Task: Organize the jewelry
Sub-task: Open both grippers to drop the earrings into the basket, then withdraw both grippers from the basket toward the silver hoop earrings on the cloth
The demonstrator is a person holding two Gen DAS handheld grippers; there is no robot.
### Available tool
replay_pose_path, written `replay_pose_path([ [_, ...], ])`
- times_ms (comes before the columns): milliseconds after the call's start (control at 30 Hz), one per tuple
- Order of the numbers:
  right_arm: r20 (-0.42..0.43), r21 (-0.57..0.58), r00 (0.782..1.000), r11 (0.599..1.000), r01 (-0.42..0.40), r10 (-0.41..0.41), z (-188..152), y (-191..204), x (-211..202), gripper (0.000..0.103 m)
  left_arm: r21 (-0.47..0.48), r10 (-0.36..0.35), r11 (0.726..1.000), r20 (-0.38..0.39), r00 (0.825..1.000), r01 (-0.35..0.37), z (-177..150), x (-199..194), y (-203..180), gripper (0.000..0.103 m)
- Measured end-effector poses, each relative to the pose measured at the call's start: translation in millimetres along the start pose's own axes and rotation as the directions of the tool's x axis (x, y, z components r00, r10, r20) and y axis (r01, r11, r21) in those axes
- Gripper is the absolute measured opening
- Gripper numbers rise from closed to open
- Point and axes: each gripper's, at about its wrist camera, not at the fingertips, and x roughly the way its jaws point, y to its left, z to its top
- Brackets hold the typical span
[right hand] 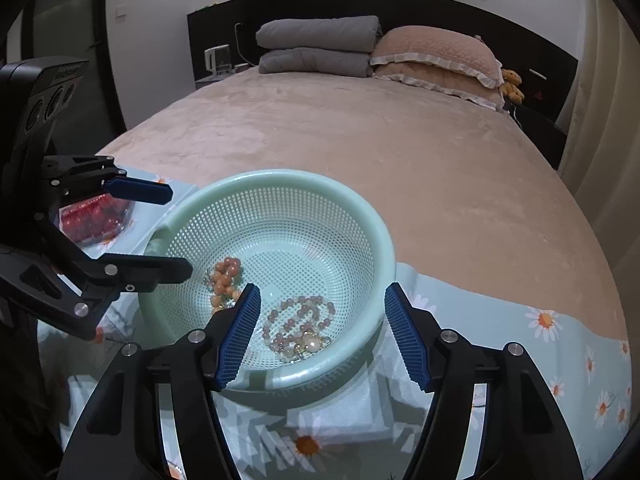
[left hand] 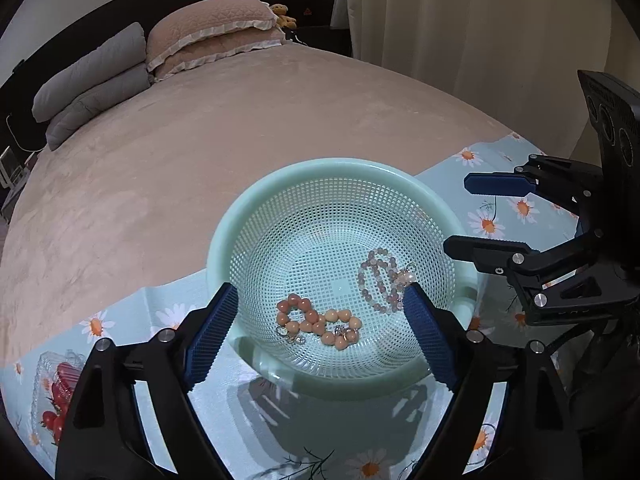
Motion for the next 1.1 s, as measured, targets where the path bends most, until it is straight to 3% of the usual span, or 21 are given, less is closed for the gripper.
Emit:
replay_pose_path([
  [200,0.020,-0.022,1.000,1.000,0.016,-0.015,-1,10,-30,0.066,0.002,0.030,1.000,0.023,0.999,-0.030,-8,-31,-5,0.096],
  [433,0.049,-0.036,0.998,0.999,0.029,-0.027,-7,23,-66,0.072,0.006,0.066,0.998,0.025,0.998,-0.066,-23,-58,-13,0.096],
  [667,0.052,-0.051,0.998,0.998,0.035,-0.033,-23,36,-89,0.075,-0.008,0.046,0.999,0.052,0.998,-0.046,-42,-87,-22,0.097],
  [1100,0.006,-0.093,1.000,0.996,0.015,-0.015,-57,60,-98,0.075,-0.042,0.064,0.997,-0.002,0.998,-0.064,-84,-92,-28,0.097],
])
